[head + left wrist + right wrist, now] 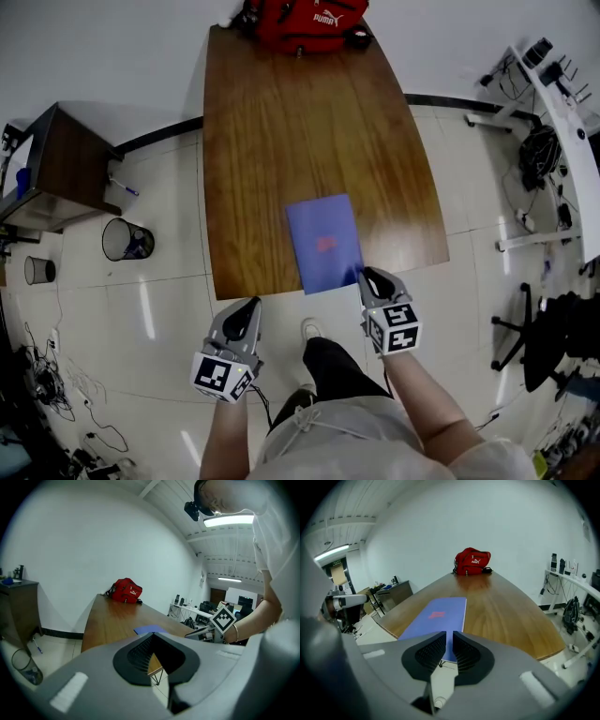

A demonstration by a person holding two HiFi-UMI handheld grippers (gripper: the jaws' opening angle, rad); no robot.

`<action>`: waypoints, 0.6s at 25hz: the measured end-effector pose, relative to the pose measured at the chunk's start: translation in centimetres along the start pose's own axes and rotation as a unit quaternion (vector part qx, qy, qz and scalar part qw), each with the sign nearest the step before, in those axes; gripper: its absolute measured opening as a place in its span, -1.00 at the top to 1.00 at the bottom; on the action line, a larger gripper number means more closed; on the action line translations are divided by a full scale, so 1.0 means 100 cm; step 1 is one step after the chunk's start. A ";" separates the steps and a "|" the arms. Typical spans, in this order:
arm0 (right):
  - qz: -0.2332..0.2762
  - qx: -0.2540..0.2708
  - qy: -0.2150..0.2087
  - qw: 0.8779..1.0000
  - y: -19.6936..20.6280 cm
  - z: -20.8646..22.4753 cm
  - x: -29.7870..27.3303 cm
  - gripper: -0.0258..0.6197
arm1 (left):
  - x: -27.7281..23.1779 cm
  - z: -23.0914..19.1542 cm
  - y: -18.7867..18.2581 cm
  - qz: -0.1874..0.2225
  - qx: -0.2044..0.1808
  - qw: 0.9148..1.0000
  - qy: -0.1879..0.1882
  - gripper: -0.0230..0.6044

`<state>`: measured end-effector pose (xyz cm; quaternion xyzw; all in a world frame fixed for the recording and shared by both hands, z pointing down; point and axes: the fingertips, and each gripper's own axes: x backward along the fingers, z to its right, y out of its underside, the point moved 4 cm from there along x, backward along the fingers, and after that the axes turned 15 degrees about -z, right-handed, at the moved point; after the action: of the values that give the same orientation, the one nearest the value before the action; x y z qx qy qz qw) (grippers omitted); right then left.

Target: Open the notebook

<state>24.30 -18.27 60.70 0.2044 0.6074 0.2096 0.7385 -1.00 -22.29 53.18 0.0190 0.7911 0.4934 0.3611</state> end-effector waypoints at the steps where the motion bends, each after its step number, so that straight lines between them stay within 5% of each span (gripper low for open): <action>1: -0.009 -0.003 0.004 1.000 0.003 0.003 -0.004 0.75 | -0.004 -0.001 0.002 -0.005 0.005 1.000 0.002 0.95; 15: -0.057 -0.020 0.020 0.998 0.017 0.010 -0.020 0.74 | -0.030 -0.003 0.005 -0.017 0.020 0.999 0.023 0.95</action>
<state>24.83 -18.02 63.50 0.1507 0.6283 0.1836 0.7409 0.86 -23.45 55.28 0.0015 0.8090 0.4717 0.3507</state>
